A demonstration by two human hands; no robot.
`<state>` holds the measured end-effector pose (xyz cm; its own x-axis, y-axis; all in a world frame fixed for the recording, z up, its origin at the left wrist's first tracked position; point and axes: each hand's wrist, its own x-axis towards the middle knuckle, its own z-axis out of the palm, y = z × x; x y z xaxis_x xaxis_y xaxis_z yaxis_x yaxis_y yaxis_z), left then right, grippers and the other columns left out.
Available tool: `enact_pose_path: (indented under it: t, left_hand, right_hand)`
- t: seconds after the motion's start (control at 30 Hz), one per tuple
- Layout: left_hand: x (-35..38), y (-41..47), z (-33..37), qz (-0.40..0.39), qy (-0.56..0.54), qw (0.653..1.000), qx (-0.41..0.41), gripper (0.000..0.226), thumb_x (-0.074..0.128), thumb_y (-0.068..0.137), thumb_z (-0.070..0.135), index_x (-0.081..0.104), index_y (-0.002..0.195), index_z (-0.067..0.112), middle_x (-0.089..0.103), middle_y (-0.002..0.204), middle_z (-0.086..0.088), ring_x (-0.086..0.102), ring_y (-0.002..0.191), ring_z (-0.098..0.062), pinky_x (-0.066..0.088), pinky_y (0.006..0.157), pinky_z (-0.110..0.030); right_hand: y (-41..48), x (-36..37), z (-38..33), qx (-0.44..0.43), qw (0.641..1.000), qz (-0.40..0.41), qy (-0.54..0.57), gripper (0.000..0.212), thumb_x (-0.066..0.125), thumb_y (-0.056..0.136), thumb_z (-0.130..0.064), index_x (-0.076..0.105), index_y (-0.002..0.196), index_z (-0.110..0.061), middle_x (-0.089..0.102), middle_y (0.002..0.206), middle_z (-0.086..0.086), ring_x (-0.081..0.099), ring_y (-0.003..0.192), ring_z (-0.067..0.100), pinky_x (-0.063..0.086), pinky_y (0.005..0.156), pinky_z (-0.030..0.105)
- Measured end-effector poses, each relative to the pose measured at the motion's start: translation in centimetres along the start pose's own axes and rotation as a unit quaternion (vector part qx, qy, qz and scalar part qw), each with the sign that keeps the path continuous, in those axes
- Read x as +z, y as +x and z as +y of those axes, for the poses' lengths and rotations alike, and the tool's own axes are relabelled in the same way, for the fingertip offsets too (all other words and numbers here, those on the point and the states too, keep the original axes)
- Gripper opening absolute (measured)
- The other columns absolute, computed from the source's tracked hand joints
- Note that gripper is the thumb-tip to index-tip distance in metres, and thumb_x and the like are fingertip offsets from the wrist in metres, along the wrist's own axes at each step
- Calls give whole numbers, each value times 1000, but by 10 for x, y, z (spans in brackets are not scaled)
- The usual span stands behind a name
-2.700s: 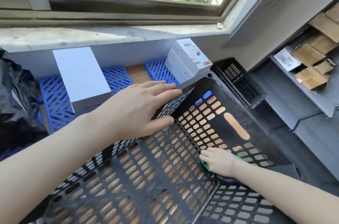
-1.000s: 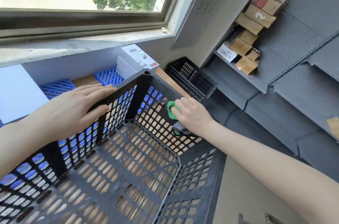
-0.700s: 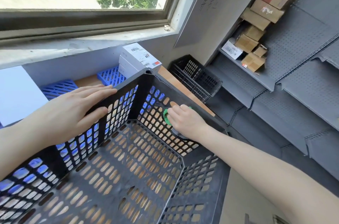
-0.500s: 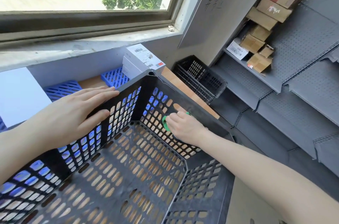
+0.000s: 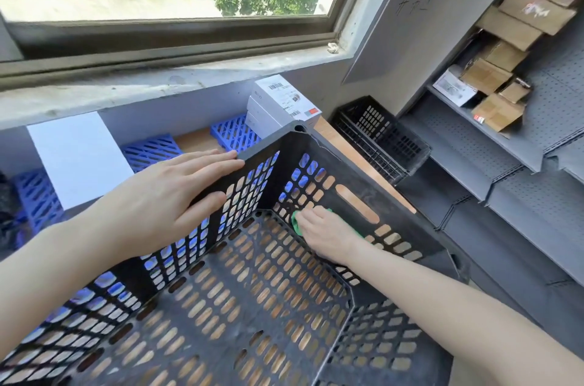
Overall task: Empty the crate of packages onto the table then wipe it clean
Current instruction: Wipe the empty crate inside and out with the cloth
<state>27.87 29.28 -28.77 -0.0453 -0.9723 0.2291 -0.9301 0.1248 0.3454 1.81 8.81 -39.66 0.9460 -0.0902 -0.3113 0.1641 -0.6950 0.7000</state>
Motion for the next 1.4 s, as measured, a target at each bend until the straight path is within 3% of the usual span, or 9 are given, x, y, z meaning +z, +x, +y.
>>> enact_pose_path:
  t: [0.2,0.5,0.73,0.8,0.93,1.0,1.2,1.3,1.4]
  left_hand:
    - [0,1,1,-7,-4,1000,-3,58,23,98,54,39,148,28,38,153,10,30,141,-6,10,114,-13]
    - [0,0,2,-10,3,1000,-14,58,23,97,53,38,148,28,37,154,10,31,143,-9,15,116,-21]
    - [0,1,3,-6,7,1000,-17,58,26,98,49,40,148,24,40,153,7,33,142,-12,15,116,-20]
    - [0,2,4,-3,7,1000,-19,57,27,98,48,41,147,23,42,151,5,35,141,-13,13,115,-17]
    - [0,3,4,-4,3,1000,-23,56,28,98,47,42,146,23,44,150,4,35,141,-14,11,113,-14]
    - [0,3,5,-8,8,1000,-21,57,27,98,48,41,147,23,42,151,4,35,141,-14,13,115,-17]
    - [0,4,5,-17,4,1000,-22,59,25,97,50,40,148,24,39,153,6,33,143,-12,16,116,-21]
    - [-1,3,4,-16,-1,1000,-21,60,24,97,51,40,148,24,38,154,7,33,143,-13,15,116,-21]
    - [-1,2,5,-14,2,1000,-21,59,25,97,50,40,147,24,38,154,6,33,143,-12,15,116,-20]
  right_hand:
    - [26,-34,47,172,978,120,11,13,49,80,-7,62,84,-8,50,78,5,43,74,23,30,62,33]
    - [53,-1,6,77,995,56,31,16,53,80,-10,68,82,-10,52,80,4,47,75,23,30,62,33]
    - [90,22,-33,85,981,-18,171,4,71,69,-20,70,71,-17,58,74,1,56,71,21,44,61,31]
    - [93,21,-46,125,961,-62,241,14,62,78,-19,70,89,-14,61,87,3,58,84,23,46,70,32]
    - [86,21,-64,213,904,-100,357,44,42,91,-7,41,134,-4,45,127,17,41,121,36,34,100,41]
    - [81,18,-65,221,890,-101,385,48,44,89,-5,38,137,-5,42,128,17,38,122,37,34,99,42]
    - [72,6,-89,83,909,-21,408,44,63,76,-10,57,119,-11,52,94,10,52,82,29,41,63,33]
    - [71,9,-80,74,913,-30,400,45,55,82,-6,49,127,-12,48,107,13,48,96,30,42,72,37]
    - [70,22,-64,214,872,-107,427,63,50,86,-2,28,144,-12,29,141,20,34,124,34,42,91,41]
